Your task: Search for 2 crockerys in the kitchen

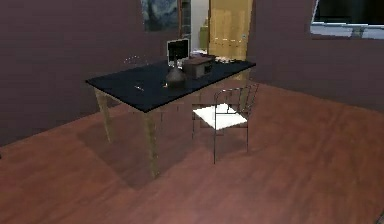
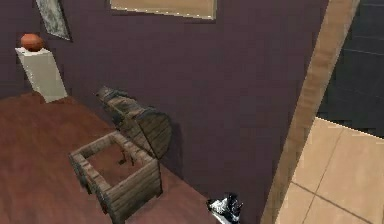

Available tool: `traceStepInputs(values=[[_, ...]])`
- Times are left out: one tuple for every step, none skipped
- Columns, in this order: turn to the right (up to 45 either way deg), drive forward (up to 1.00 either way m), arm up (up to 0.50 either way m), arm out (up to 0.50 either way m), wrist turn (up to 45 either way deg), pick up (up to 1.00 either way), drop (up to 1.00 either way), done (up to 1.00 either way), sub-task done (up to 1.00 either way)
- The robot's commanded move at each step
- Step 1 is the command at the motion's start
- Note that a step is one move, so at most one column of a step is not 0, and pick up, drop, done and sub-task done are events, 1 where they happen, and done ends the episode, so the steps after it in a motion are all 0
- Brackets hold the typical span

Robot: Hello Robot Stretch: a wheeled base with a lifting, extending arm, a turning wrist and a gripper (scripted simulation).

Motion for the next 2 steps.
traceStepInputs(values=[[30.0,0.0,0.0,0.0,0.0,0.0,0.0,0.0,0.0],[0.0,0.75,0.0,0.0,0.0,0.0,0.0,0.0,0.0]])
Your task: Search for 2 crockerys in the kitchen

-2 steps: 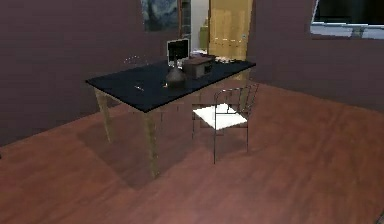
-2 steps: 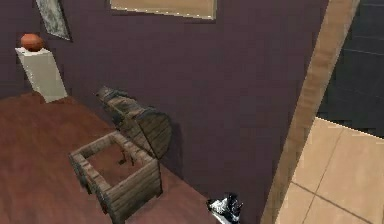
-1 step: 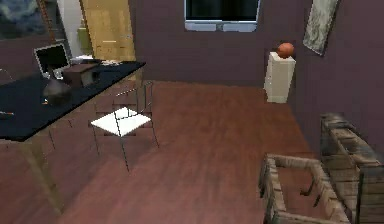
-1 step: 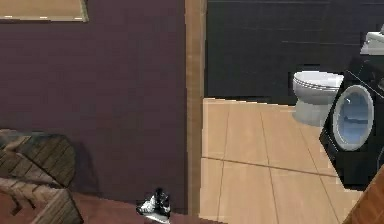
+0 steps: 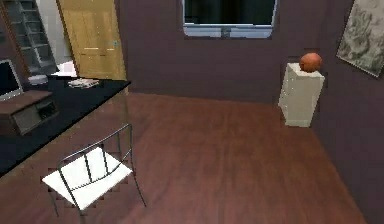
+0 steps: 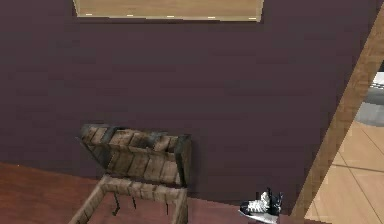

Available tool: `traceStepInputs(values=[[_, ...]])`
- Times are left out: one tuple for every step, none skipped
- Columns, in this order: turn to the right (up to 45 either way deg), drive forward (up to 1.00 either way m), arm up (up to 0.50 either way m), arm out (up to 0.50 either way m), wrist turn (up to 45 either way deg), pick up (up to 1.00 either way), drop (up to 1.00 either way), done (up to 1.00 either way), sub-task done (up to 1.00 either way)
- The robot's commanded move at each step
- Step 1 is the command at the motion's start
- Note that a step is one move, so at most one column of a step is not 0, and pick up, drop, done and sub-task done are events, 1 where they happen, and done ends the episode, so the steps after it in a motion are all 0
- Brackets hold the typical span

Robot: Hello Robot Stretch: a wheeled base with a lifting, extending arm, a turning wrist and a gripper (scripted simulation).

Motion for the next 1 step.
traceStepInputs(values=[[3.0,0.0,0.0,0.0,0.0,0.0,0.0,0.0,0.0]])
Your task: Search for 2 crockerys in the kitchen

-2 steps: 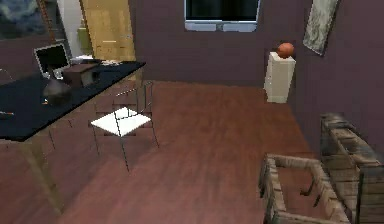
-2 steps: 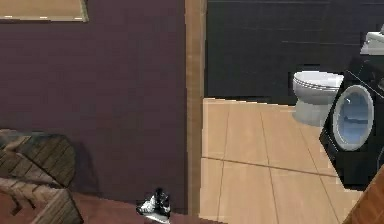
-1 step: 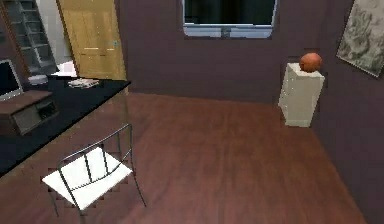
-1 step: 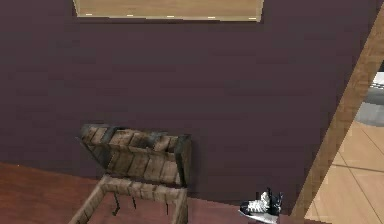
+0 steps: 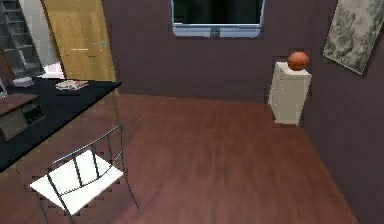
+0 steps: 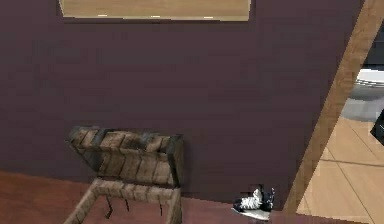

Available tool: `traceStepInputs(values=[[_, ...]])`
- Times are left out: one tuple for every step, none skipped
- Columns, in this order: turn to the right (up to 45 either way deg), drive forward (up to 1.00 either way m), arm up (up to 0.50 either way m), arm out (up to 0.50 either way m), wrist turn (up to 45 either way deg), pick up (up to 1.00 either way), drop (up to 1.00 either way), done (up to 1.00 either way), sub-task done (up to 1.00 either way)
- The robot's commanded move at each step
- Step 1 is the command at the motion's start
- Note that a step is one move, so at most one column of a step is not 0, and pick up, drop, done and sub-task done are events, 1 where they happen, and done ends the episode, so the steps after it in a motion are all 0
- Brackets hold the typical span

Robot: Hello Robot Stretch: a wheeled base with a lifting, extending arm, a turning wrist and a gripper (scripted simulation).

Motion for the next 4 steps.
traceStepInputs(values=[[0.0,1.0,0.0,0.0,0.0,0.0,0.0,0.0,0.0],[9.0,0.0,0.0,0.0,0.0,0.0,0.0,0.0,0.0],[0.0,0.35,0.0,0.0,0.0,0.0,0.0,0.0,0.0],[45.0,0.0,0.0,0.0,0.0,0.0,0.0,0.0,0.0]])
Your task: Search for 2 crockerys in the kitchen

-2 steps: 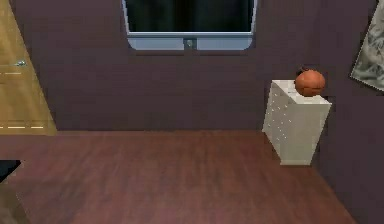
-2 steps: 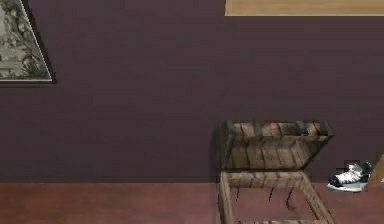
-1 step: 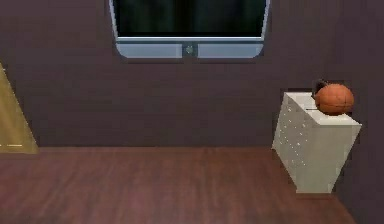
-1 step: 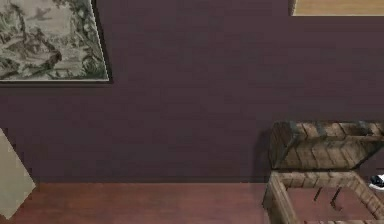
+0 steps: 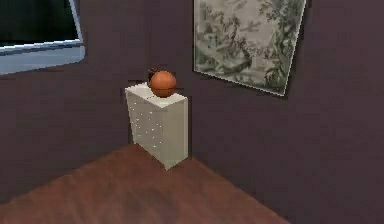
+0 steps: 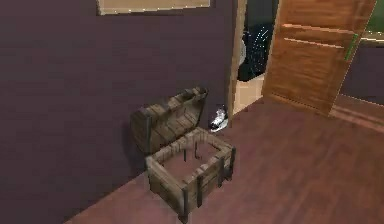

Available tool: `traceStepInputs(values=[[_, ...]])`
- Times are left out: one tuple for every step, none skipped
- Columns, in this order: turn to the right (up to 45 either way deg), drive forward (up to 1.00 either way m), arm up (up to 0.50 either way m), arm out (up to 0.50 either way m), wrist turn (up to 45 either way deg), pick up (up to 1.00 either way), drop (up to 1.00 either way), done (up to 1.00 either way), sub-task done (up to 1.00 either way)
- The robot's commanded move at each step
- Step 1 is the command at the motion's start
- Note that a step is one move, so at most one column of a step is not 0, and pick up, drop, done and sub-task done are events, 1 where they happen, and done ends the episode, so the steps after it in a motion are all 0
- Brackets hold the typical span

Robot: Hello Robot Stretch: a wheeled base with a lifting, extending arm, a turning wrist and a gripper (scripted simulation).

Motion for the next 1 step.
traceStepInputs(values=[[45.0,0.0,0.0,0.0,0.0,0.0,0.0,0.0,0.0]])
